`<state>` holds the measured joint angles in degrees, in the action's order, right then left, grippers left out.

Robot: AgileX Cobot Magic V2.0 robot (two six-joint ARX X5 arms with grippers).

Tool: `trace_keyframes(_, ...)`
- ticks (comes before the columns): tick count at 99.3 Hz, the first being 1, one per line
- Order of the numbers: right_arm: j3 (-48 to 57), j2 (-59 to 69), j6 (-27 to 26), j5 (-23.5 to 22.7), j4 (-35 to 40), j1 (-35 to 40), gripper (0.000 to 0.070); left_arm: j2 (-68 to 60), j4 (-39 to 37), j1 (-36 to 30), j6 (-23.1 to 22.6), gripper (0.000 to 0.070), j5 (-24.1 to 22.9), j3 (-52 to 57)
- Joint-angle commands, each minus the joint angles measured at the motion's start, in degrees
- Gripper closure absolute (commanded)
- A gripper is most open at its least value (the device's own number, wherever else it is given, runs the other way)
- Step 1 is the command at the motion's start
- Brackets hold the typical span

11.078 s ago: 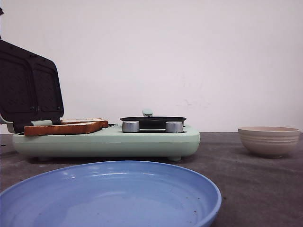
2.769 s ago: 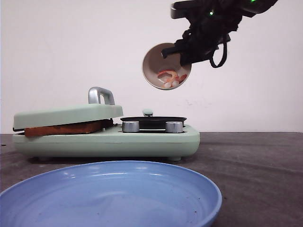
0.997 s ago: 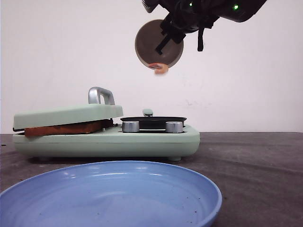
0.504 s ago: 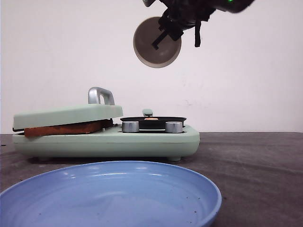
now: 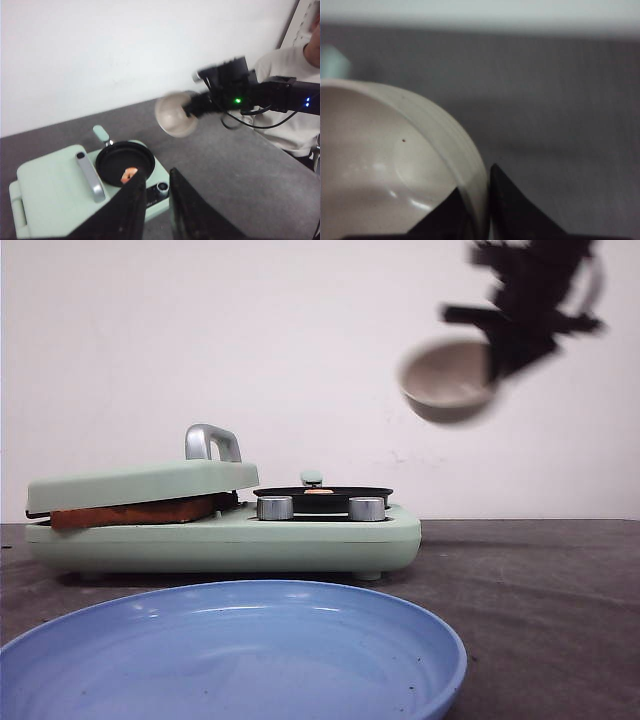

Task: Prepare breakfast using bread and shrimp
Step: 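Carry the empty bowl back with the right gripper and set it down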

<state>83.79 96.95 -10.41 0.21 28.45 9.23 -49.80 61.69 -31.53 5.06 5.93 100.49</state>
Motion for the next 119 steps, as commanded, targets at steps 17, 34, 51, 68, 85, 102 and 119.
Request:
trace_keyframes(17,-3.45,1.22,-0.90,1.68,8.04,-8.72,0.0697,-0.31,-0.39,-0.37,-1.84,0.0700,-0.15,0.90)
trace_keyframes(34,-10.19,1.25,-1.22,-2.34,7.15,-13.60,0.0697,-0.31,-0.37,-0.37,-1.79,0.0700,-0.13,0.90)
trace_keyframes(51,-16.06,1.31,-1.44,-5.46,5.84,-15.78,0.0697,-0.31,-0.37,-0.37,-0.96,0.0700,-0.13,0.90)
trace_keyframes(68,-18.25,1.75,-2.34,-6.93,5.25,-16.11,0.0641,-0.31,-0.35,-0.37,-0.92,0.0700,-0.13,0.90)
trace_keyframes(85,-18.05,1.84,-3.04,-4.48,4.20,-15.28,0.0000,-0.31,-0.37,-0.37,-0.94,0.0700,-0.15,0.90)
trace_keyframes(102,-13.97,-0.76,-3.06,-4.85,7.67,-15.26,0.0050,0.35,1.51,-0.37,-0.37,0.0700,-5.75,0.90)
trace_keyframes(119,-14.16,-11.54,-2.51,-4.72,5.75,-13.53,0.0632,5.70,2.25,-0.37,0.77,0.0700,-18.71,-2.45)
